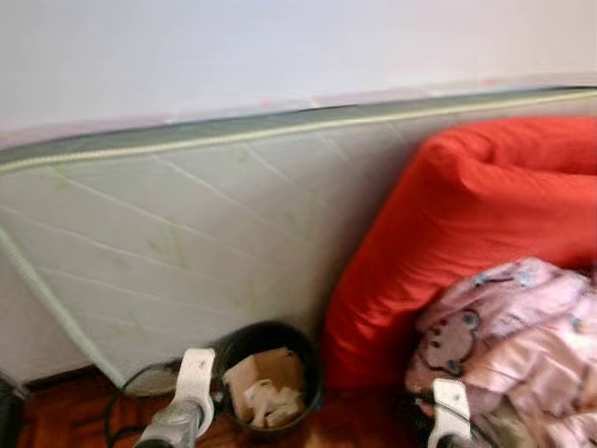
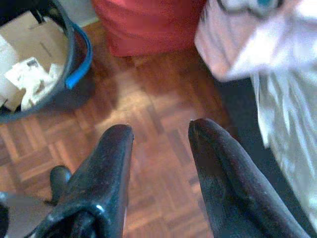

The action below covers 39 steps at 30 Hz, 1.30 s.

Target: Clean up the room

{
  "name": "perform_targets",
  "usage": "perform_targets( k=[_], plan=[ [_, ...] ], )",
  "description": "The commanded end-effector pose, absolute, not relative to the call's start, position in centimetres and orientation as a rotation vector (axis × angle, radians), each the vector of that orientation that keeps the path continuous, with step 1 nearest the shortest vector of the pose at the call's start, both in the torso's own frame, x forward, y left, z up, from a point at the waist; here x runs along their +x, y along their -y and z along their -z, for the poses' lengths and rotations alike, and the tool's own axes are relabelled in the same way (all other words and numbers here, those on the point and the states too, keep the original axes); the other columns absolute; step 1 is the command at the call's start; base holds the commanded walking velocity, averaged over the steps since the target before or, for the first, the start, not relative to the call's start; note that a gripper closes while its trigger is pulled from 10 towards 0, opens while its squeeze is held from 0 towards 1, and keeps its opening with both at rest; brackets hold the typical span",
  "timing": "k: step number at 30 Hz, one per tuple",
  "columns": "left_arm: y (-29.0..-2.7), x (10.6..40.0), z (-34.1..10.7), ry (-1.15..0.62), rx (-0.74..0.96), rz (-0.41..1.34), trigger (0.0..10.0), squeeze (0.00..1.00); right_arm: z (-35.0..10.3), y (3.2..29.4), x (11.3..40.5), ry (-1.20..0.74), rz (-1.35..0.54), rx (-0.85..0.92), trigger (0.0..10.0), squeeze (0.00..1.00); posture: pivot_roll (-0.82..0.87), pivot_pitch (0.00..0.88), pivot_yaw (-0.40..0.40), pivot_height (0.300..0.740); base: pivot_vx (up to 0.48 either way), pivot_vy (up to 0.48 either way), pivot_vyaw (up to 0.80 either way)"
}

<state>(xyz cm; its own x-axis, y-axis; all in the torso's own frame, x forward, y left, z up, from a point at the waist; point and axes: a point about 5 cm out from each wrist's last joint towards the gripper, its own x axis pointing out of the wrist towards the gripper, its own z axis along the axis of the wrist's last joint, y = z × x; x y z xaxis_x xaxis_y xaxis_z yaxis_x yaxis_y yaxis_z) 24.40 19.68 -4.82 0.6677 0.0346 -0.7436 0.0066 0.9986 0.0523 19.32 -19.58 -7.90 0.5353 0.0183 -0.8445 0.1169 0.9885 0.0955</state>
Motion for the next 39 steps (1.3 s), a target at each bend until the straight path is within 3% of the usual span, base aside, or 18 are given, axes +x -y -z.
perform_targets(
  k=[1,39],
  plan=[
    [-19.67,24.4,4.85,-0.853,0.064,-0.008,10.0,0.0,7.95,19.55,19.23,-1.01,0.06,0.148,10.0,0.0,-0.04,0.0,-0.025,0.74,0.0,0.0,-0.8],
    [-19.89,24.36,4.84,-0.853,0.052,-0.034,10.0,0.0,7.96,19.36,19.27,-1.009,0.063,0.157,10.0,0.0,-0.03,0.0,-0.019,0.74,0.0,0.0,-0.8]
  ],
)
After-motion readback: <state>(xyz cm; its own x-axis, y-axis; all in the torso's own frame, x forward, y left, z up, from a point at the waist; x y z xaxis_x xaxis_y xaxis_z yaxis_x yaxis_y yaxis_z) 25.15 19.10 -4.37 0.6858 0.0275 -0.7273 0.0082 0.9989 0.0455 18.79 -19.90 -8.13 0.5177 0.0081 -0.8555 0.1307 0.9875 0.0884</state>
